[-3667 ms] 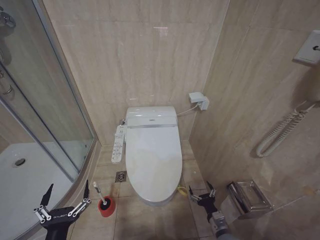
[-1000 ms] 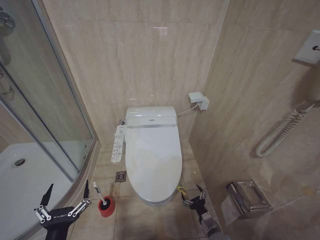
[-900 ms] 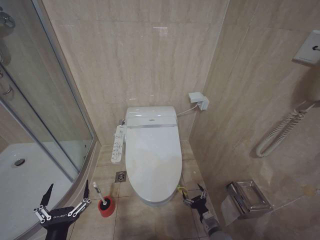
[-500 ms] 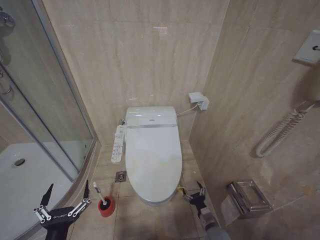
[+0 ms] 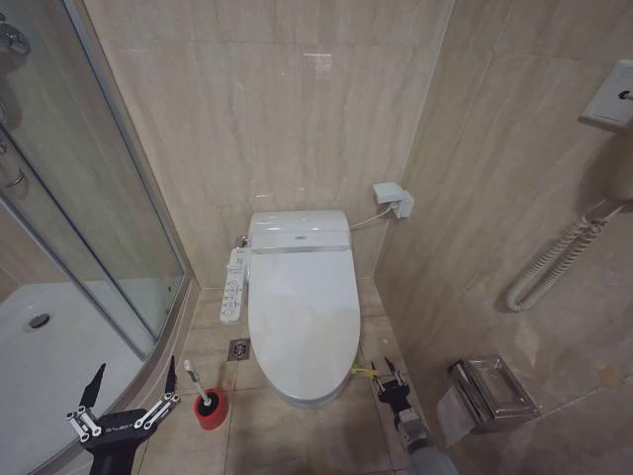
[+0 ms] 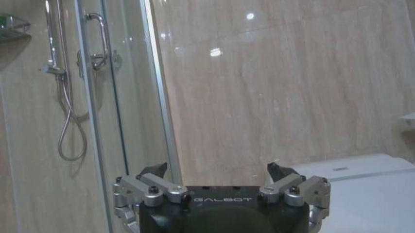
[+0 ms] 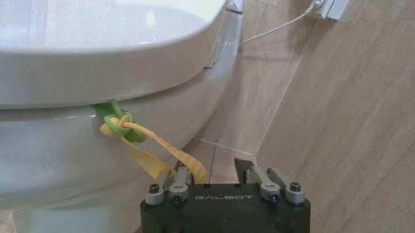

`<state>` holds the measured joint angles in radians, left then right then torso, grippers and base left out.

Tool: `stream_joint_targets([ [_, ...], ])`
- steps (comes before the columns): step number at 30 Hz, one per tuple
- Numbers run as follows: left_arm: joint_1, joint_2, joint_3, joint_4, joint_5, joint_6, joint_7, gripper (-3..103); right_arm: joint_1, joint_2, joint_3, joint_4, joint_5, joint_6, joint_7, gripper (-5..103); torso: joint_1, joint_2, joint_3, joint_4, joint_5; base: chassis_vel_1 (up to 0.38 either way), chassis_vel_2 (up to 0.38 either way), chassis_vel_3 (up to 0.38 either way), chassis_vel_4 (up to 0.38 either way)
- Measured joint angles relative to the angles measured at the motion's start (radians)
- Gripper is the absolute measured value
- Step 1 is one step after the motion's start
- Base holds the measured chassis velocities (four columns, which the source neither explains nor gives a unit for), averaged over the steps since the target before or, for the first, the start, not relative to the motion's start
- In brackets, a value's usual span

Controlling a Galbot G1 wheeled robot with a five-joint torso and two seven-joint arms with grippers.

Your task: Open the toilet lid, clean the toilet bowl with a toilet brush, close the toilet lid, and flush.

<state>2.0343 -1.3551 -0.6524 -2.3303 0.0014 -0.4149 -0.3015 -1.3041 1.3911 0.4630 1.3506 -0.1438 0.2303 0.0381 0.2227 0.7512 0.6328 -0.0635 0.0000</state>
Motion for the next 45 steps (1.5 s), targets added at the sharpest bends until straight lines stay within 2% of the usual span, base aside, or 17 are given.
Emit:
stream_joint_targets([
  [5, 0.000, 0.000, 0.000, 0.000, 0.000, 0.000, 0.000, 100, -0.012, -0.006, 0.000, 0.019, 0.000, 0.002, -0.006, 44, 0.000, 0.000, 0.000, 0.0000, 0.0001, 0.000, 0.000, 0.000, 0.000],
  [6, 0.000, 0.000, 0.000, 0.000, 0.000, 0.000, 0.000, 100, -0.014, -0.007, 0.000, 0.023, 0.000, 0.003, -0.008, 18, 0.000, 0.000, 0.000, 0.0000, 0.0000, 0.000, 0.000, 0.000, 0.000],
  [13, 0.000, 0.000, 0.000, 0.000, 0.000, 0.000, 0.000, 100, -0.028, -0.005, 0.000, 0.053, 0.009, 0.010, -0.011, 18, 0.000, 0.000, 0.000, 0.0000, 0.0000, 0.000, 0.000, 0.000, 0.000],
  [14, 0.000, 0.000, 0.000, 0.000, 0.000, 0.000, 0.000, 100, -0.033, -0.001, 0.002, 0.071, 0.018, 0.010, -0.011, 2, 0.000, 0.000, 0.000, -0.0001, 0.0000, 0.000, 0.000, 0.000, 0.000],
  [25, 0.000, 0.000, 0.000, 0.000, 0.000, 0.000, 0.000, 100, -0.049, 0.031, 0.013, 0.232, 0.096, -0.030, 0.001, 2, 0.000, 0.000, 0.000, 0.0002, 0.0003, 0.000, 0.000, 0.000, 0.000],
  [32, 0.000, 0.000, 0.000, 0.000, 0.000, 0.000, 0.000, 100, -0.039, 0.017, 0.027, 0.359, 0.158, -0.080, 0.007, 2, 0.000, 0.000, 0.000, 0.0000, 0.0000, 0.000, 0.000, 0.000, 0.000],
  [45, 0.000, 0.000, 0.000, 0.000, 0.000, 0.000, 0.000, 100, 0.009, 0.006, 0.048, 0.489, 0.250, -0.148, 0.015, 2, 0.000, 0.000, 0.000, -0.0001, -0.0001, 0.000, 0.000, 0.000, 0.000],
])
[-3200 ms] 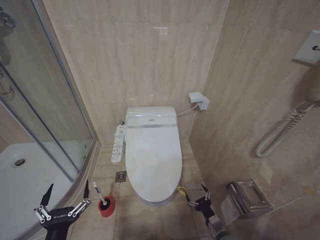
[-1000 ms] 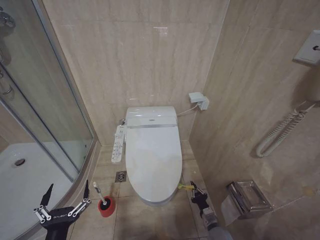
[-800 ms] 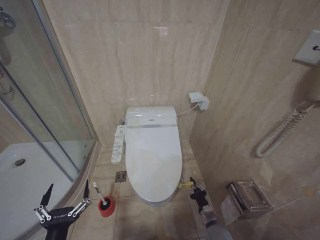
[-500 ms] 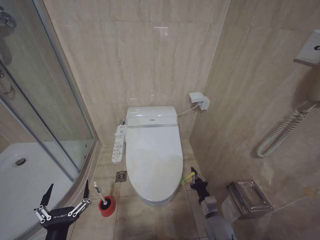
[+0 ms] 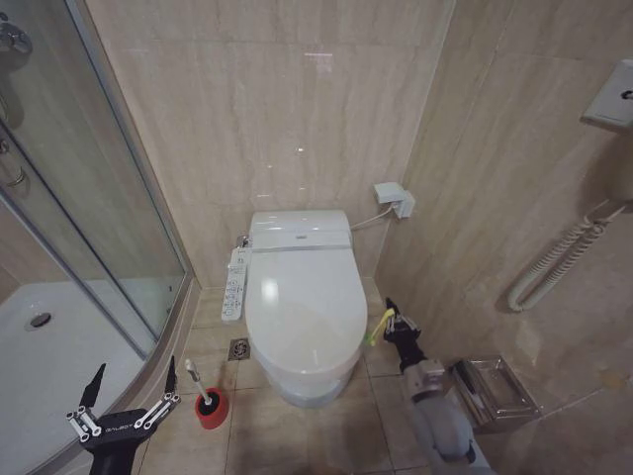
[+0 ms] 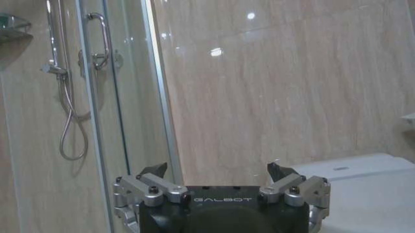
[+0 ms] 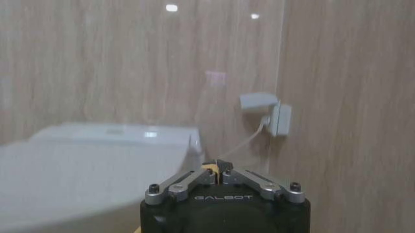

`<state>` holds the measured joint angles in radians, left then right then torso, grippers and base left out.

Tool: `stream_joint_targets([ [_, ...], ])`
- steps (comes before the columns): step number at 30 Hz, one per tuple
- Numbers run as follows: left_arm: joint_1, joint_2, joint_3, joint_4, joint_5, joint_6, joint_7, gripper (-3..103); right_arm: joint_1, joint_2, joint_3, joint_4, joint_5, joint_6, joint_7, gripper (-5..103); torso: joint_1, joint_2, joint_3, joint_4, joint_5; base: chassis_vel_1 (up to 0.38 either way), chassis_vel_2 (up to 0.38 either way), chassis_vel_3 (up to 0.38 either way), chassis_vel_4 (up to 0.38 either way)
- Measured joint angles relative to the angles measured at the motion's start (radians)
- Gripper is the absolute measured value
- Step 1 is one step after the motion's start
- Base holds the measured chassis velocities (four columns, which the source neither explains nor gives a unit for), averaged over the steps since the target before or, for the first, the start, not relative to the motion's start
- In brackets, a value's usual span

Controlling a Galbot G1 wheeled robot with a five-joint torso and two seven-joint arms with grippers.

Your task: Open the toilet lid, clean the toilet bowl with a toilet brush, close the toilet lid, and flush.

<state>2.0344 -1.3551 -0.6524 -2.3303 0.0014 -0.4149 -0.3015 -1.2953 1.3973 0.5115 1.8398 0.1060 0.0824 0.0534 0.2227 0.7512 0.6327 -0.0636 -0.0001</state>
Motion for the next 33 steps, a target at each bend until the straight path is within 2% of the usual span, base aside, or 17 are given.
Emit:
stream_joint_targets([
  [14, 0.000, 0.000, 0.000, 0.000, 0.000, 0.000, 0.000, 100, 0.152, -0.055, 0.002, 0.013, 0.085, -0.089, 0.022, 2, 0.000, 0.000, 0.000, 0.0002, 0.0000, 0.000, 0.000, 0.000, 0.000],
  [20, 0.000, 0.000, 0.000, 0.000, 0.000, 0.000, 0.000, 100, 0.245, -0.089, -0.014, -0.049, 0.121, -0.123, 0.040, 2, 0.000, 0.000, 0.000, 0.0003, 0.0000, 0.000, 0.000, 0.000, 0.000],
  [33, 0.000, 0.000, 0.000, 0.000, 0.000, 0.000, 0.000, 100, 0.424, -0.162, -0.047, -0.195, 0.183, -0.144, 0.064, 2, 0.000, 0.000, 0.000, 0.0004, -0.0001, 0.000, 0.000, 0.000, 0.000],
])
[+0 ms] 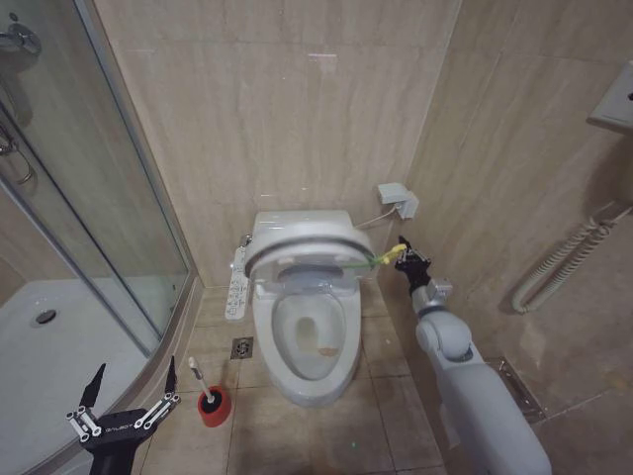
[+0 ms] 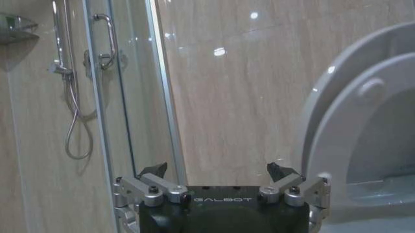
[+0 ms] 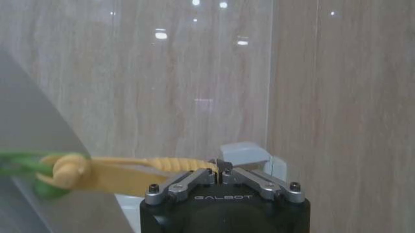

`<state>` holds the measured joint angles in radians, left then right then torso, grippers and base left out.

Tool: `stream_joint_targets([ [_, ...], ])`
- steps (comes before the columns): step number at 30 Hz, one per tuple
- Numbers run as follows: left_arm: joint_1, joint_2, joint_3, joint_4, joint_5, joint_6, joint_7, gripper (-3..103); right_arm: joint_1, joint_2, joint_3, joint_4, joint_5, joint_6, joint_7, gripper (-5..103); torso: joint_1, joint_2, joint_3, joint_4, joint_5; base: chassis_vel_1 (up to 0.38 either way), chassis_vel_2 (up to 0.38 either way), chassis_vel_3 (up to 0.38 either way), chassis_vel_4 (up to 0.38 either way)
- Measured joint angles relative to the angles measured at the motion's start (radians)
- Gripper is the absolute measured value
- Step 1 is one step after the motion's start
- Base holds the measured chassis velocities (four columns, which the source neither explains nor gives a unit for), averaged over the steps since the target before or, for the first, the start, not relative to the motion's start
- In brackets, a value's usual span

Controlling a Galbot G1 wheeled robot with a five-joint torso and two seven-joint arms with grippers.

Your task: Open the toilet lid, clean the toilet bowl with a toilet brush, close the toilet lid, and flush.

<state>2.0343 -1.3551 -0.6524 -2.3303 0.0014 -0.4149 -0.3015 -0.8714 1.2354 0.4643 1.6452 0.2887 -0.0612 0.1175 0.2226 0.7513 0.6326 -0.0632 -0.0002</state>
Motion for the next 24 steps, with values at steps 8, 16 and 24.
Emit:
stream_joint_targets([
  [8, 0.000, 0.000, 0.000, 0.000, 0.000, 0.000, 0.000, 100, 0.104, -0.009, -0.030, -0.062, 0.012, -0.014, 0.012, 2, 0.000, 0.000, 0.000, -0.0006, 0.0001, 0.000, 0.000, 0.000, 0.000],
  [16, 0.000, 0.000, 0.000, 0.000, 0.000, 0.000, 0.000, 100, 0.214, -0.009, -0.095, -0.132, 0.015, -0.031, 0.031, 2, 0.000, 0.000, 0.000, -0.0010, 0.0002, 0.000, 0.000, 0.000, 0.000],
  [24, 0.000, 0.000, 0.000, 0.000, 0.000, 0.000, 0.000, 100, 0.318, 0.036, -0.174, -0.209, 0.014, -0.055, 0.058, 2, 0.000, 0.000, 0.000, -0.0006, 0.0001, 0.000, 0.000, 0.000, 0.000],
])
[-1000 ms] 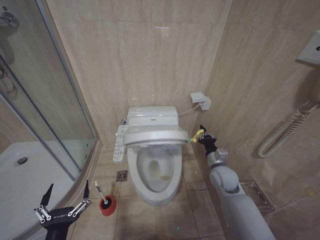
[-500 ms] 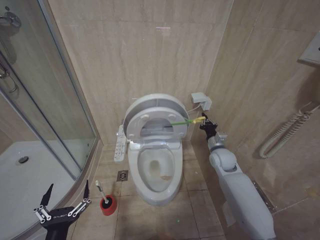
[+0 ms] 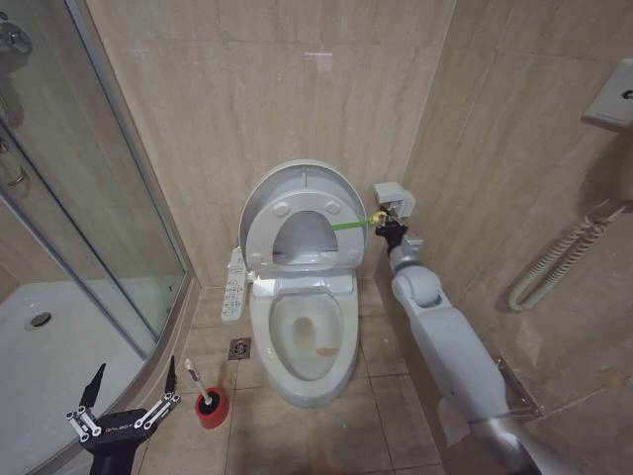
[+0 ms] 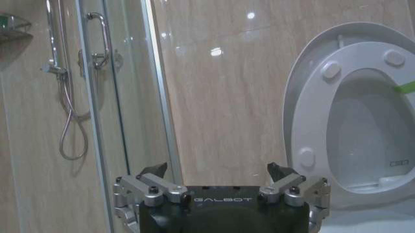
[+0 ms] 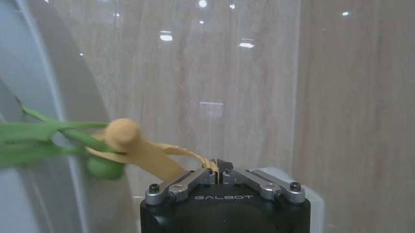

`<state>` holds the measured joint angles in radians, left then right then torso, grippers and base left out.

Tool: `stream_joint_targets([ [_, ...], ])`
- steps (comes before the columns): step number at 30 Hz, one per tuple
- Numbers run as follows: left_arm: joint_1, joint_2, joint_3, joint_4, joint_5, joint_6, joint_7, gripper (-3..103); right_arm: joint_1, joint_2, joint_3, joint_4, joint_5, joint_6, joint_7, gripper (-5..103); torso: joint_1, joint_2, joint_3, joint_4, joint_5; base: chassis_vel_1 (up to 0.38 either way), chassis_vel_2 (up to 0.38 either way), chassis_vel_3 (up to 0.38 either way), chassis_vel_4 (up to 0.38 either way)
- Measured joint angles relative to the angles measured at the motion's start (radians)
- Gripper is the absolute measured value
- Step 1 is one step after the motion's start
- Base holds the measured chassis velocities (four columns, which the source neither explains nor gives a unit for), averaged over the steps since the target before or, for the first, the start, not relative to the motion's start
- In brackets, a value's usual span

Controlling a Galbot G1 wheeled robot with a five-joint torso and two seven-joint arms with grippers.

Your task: Open the toilet lid, clean the toilet bowl with a toilet brush, close the toilet lid, and flush.

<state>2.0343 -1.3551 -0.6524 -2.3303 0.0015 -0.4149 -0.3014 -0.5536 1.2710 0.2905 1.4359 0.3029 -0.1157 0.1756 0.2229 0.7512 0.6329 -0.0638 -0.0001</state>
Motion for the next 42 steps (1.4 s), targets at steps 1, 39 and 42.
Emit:
stream_joint_targets([
  [1, 0.000, 0.000, 0.000, 0.000, 0.000, 0.000, 0.000, 100, 0.021, 0.007, -0.013, -0.020, 0.000, -0.001, 0.004, 2, 0.000, 0.000, 0.000, 0.0001, 0.0000, 0.000, 0.000, 0.000, 0.000],
  [39, 0.000, 0.000, 0.000, 0.000, 0.000, 0.000, 0.000, 100, 0.377, 0.009, -0.146, -0.372, -0.016, 0.053, 0.003, 2, 0.000, 0.000, 0.000, 0.0002, 0.0001, 0.000, 0.000, 0.000, 0.000],
  [42, 0.000, 0.000, 0.000, 0.000, 0.000, 0.000, 0.000, 100, 0.394, 0.022, -0.154, -0.394, -0.017, 0.053, 0.008, 2, 0.000, 0.000, 0.000, 0.0002, 0.0000, 0.000, 0.000, 0.000, 0.000],
])
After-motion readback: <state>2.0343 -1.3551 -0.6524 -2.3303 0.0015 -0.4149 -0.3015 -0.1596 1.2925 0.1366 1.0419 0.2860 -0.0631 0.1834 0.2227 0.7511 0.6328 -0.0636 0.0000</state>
